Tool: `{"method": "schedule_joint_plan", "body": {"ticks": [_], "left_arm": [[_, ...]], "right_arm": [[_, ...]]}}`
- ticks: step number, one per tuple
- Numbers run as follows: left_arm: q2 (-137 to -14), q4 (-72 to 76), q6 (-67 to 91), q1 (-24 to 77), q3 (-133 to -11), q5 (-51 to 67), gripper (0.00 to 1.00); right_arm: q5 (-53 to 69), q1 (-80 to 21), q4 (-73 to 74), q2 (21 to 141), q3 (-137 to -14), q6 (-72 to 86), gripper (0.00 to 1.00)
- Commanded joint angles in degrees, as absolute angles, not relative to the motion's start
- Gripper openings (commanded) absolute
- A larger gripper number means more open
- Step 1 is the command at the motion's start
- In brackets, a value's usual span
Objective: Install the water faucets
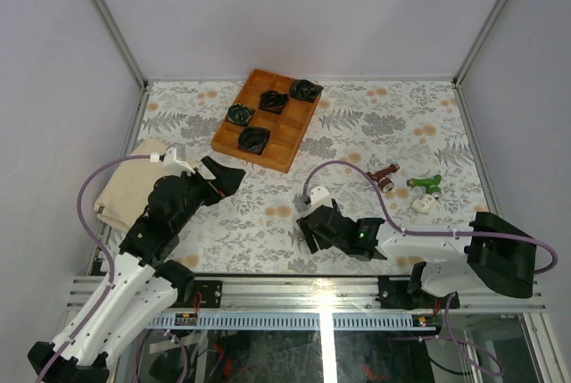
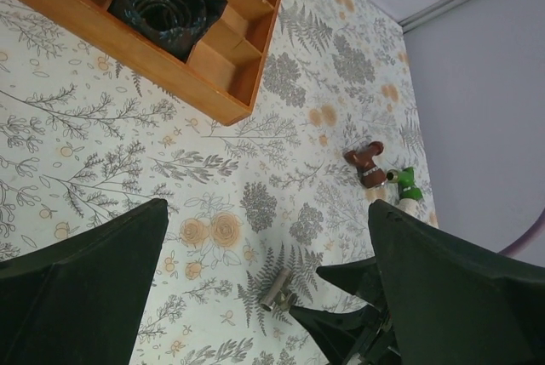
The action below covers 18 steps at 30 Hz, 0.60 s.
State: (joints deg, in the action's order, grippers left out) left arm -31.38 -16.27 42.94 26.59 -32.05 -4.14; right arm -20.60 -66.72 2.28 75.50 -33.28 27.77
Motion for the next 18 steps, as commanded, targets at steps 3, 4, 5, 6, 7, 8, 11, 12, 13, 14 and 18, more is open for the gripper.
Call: {"method": "schedule_joint_plan", "body": {"ticks": [3, 4, 5, 6, 7, 8, 11, 12, 13, 14, 18], "left_arm": [[-35.08, -16.06, 39.77, 26.63, -35.04, 1.37, 1.0], [-35.33, -15.82, 39.5, 26.62, -34.88, 2.16, 1.0], [-35.49, -15.44, 39.51, 26.63, -34.58, 2.43, 1.0], [-35.35, -15.06, 39.55, 26.63, -34.24, 2.72, 1.0], [-35.27, -14.58, 39.48, 26.63, -33.91, 2.97, 1.0], [-35.25, -14.17, 39.39, 26.59, -33.66, 3.4, 1.0], [-35.2, -13.92, 39.03, 26.63, -33.49, 3.85, 1.0], [-35.23, -14.2, 38.98, 26.63, -33.56, 3.86, 1.0], [-35.3, -14.54, 38.94, 26.61, -33.57, 3.82, 1.0], [-35.26, -14.89, 38.89, 26.63, -33.5, 3.76, 1.0], [-34.5, -16.05, 38.76, 26.64, -32.8, 3.26, 1.0]], "right_arm": [[-23.73, -67.06, 1.45, 75.41, -34.08, 28.89, 0.71], [-23.71, -67.06, 1.31, 75.41, -33.96, 29.1, 0.71], [-23.52, -67.06, 1.3, 75.29, -33.9, 29.2, 0.7], [-23.33, -67.06, 1.32, 75.13, -33.74, 29.41, 0.7], [-23.3, -67.07, 1.23, 74.92, -33.44, 29.85, 0.7], [-23.35, -67.13, 1.08, 74.7, -33.07, 30.33, 0.69], [-23.2, -66.98, 0.47, 74.45, -32.32, 30.65, 0.69], [-23.07, -66.97, 0.44, 74.51, -32.38, 30.52, 0.67], [-22.79, -66.98, 0.55, 74.65, -32.54, 30.47, 0.66], [-22.46, -66.97, 0.71, 74.89, -32.79, 30.41, 0.65], [-19.92, -66.97, 0.75, 76.23, -33.99, 29.32, 0.64]]}}
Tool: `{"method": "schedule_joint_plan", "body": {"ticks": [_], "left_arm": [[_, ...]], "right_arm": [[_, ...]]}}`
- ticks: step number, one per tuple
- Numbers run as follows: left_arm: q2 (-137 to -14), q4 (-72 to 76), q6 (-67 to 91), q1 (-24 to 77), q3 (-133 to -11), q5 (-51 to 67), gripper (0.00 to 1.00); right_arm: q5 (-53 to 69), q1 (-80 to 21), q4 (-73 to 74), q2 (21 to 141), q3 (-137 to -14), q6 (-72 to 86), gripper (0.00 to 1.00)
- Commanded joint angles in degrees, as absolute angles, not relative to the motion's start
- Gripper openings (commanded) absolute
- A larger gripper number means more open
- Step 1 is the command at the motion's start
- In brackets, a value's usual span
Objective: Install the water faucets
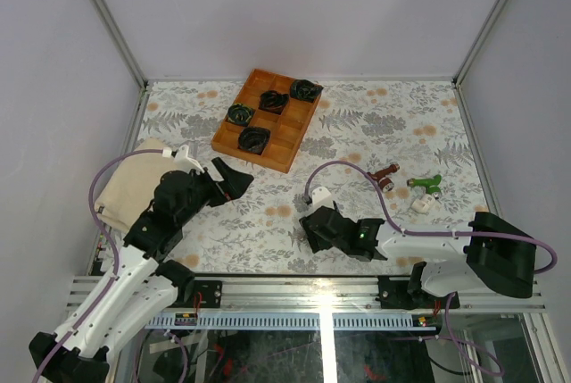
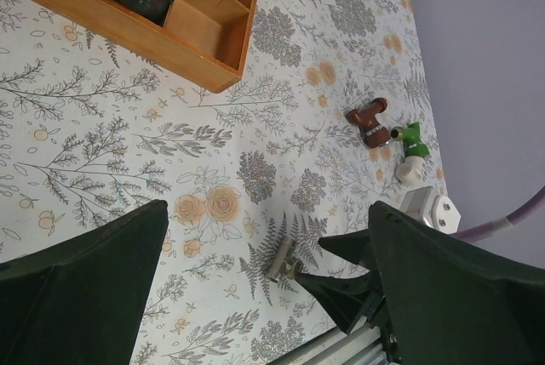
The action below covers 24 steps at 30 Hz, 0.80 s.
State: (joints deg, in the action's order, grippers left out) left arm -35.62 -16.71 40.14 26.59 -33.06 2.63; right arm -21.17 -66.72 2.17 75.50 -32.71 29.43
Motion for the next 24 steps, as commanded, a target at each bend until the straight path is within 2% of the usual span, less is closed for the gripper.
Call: {"method": "schedule_joint_plan", "body": {"ticks": [1, 8, 24], "left_arm": [[-34.32, -16.08, 38.68, 26.63, -32.52, 3.18, 1.0], [-34.01, -16.9, 37.76, 26.59, -32.68, 3.16, 1.0], [-36.23, -17.14, 39.05, 26.63, -31.82, 3.11, 1.0]], "right_arm": [[-19.31, -67.02, 0.93, 76.69, -34.54, 29.1, 0.64], [-16.65, -66.97, 0.59, 79.9, -36.97, 26.31, 0.63], [-18.05, -67.02, -0.24, 84.82, -38.58, 24.46, 0.45]]}}
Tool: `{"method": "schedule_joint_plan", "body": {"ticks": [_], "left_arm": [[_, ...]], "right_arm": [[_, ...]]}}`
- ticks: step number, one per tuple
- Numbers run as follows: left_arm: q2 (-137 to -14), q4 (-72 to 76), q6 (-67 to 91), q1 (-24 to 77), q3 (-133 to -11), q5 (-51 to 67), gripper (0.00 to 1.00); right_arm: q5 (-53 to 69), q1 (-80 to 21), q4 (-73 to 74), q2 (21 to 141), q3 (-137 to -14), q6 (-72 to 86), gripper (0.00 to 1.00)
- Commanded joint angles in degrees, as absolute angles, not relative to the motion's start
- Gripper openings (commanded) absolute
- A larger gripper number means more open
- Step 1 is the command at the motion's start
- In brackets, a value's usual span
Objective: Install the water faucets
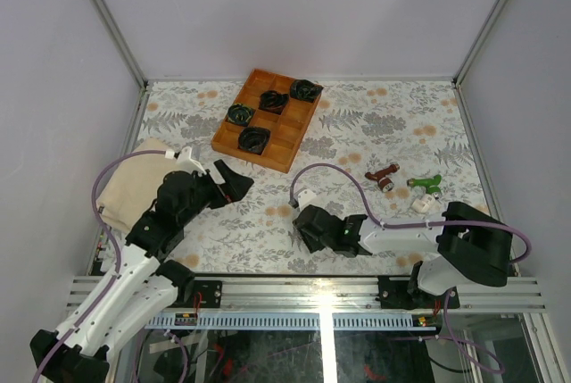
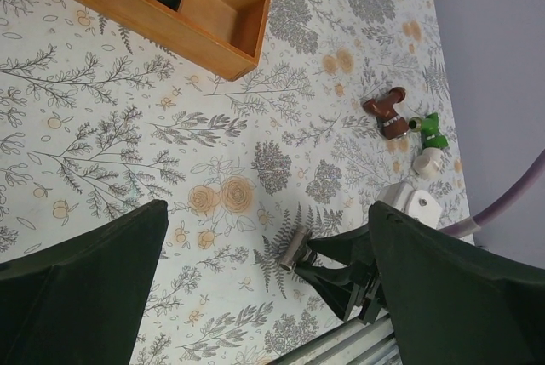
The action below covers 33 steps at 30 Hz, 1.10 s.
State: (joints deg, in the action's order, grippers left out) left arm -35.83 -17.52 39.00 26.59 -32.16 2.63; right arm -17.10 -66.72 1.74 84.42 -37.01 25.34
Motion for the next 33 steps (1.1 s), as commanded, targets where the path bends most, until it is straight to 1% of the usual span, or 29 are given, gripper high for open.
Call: {"method": "schedule_joint_plan", "body": {"ticks": [1, 2, 4, 5, 6, 8, 11, 16, 19, 25, 29, 33], "left_arm": [[-36.36, -17.07, 39.03, 26.61, -31.86, 3.12, 1.0], [-36.53, -16.93, 39.09, 26.63, -31.74, 3.12, 1.0], [-36.89, -16.16, 39.05, 26.59, -31.36, 3.78, 1.0], [-37.3, -15.64, 38.96, 26.67, -31.2, 4.44, 1.0], [-37.83, -15.05, 38.86, 26.64, -31.05, 5.53, 1.0], [-39.34, -13.24, 39.0, 26.64, -30.6, 9.23, 1.0], [-43.12, -7.51, 40.29, 26.63, -29.0, 19.48, 1.0], [-51.5, 4.74, 44.9, 26.94, -27.16, 34.56, 1.0], [-56.65, 7.58, 45.89, 27.85, -28.17, 40.59, 1.0], [-59.75, 14.73, 47.99, 34.77, -27.7, 42.2, 0.99], [-62.15, 16.11, 48.56, 38.55, -27.99, 39.88, 0.9], [-64.7, 21.82, 52.42, 39.95, -26.18, 39.3, 0.82]], "right_arm": [[-18.02, -66.98, -0.67, 84.63, -38.36, 24.25, 0.42], [-18.0, -66.97, -0.8, 84.33, -38.25, 23.88, 0.38], [-17.72, -66.97, -1.55, 82.54, -38.05, 22.91, 0.25], [-17.0, -67.01, -2.97, 80.5, -36.89, 22.35, 0.21], [-16.14, -66.99, -5.05, 77.96, -35.37, 21.45, 0.2], [-13.76, -66.97, -9.47, 72.86, -32.5, 18.78, 0.2], [-10.8, -66.98, -14.09, 66.23, -29.52, 14.35, 0.2], [-5.93, -66.98, -20.49, 60.83, -25.38, 4.21, 0.19], [-4.78, -66.98, -26.88, 57.55, -20.97, 0.3, 0.19], [-5.14, -66.97, -34.58, 53.24, -14.78, -3.55, 0.19], [-4.57, -67.03, -36.97, 51.28, -12.58, -4.46, 0.19], [-3.29, -66.99, -40.3, 49.77, -10.74, -6.02, 0.19]]}}
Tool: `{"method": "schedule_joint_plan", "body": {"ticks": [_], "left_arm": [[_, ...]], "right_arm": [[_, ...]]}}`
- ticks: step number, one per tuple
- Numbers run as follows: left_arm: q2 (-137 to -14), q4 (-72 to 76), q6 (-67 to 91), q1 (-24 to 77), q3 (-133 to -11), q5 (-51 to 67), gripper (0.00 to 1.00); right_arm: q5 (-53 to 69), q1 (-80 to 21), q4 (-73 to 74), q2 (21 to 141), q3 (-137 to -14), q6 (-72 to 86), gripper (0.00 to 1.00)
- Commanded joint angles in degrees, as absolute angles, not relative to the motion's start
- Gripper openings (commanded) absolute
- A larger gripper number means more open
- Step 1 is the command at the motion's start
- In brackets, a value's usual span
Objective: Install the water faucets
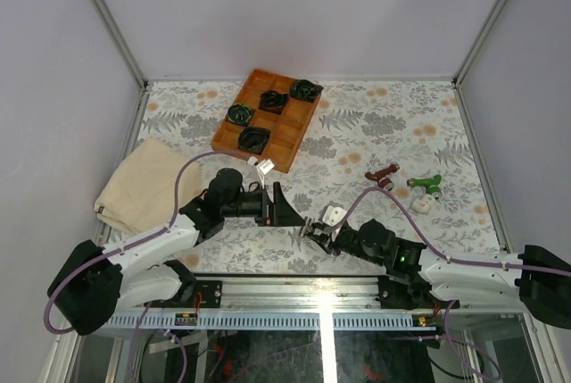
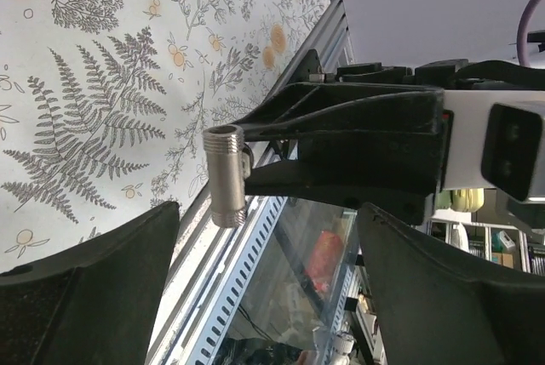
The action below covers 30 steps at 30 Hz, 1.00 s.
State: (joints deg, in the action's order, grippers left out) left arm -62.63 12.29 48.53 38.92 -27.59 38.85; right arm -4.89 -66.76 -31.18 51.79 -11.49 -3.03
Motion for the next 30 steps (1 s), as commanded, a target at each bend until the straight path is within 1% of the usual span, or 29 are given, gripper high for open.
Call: {"method": "schedule_joint_plan", "body": {"ticks": [1, 3, 6, 13, 14, 16, 18, 27, 30], "left_arm": [[-65.51, 23.51, 53.38, 40.06, -25.75, 39.48, 0.81], [-67.4, 27.42, 55.43, 40.37, -24.88, 40.07, 0.8], [-70.28, 32.12, 57.72, 41.24, -24.63, 41.63, 0.73], [-71.14, 33.31, 57.72, 44.0, -25.24, 40.68, 0.65], [-71.03, 33.27, 57.62, 44.13, -25.21, 40.43, 0.63], [-71.15, 32.58, 57.41, 44.25, -25.14, 39.92, 0.55], [-70.78, 31.95, 57.24, 44.38, -24.98, 39.04, 0.51], [-72.41, 31.63, 57.68, 45.58, -25.12, 36.19, 0.46], [-73.24, 32.02, 57.74, 45.72, -24.97, 36.16, 0.42]], "right_arm": [[-3.26, -66.98, -40.37, 49.35, -10.58, -6.81, 0.2], [-3.23, -66.97, -40.29, 48.42, -10.3, -8.09, 0.2], [-3.41, -66.98, -40.15, 47.22, -10.02, -9.41, 0.2], [-3.13, -66.97, -40.3, 47.09, -10.1, -8.61, 0.21], [-3.02, -66.97, -40.9, 47.17, -9.99, -8.35, 0.21], [-2.67, -66.97, -42.18, 47.37, -9.52, -7.87, 0.21], [-2.01, -66.97, -43.26, 47.58, -9.24, -7.86, 0.21], [0.0, -66.97, -43.89, 48.72, -9.49, -7.78, 0.21], [0.07, -66.98, -43.95, 48.86, -9.57, -7.58, 0.21]]}}
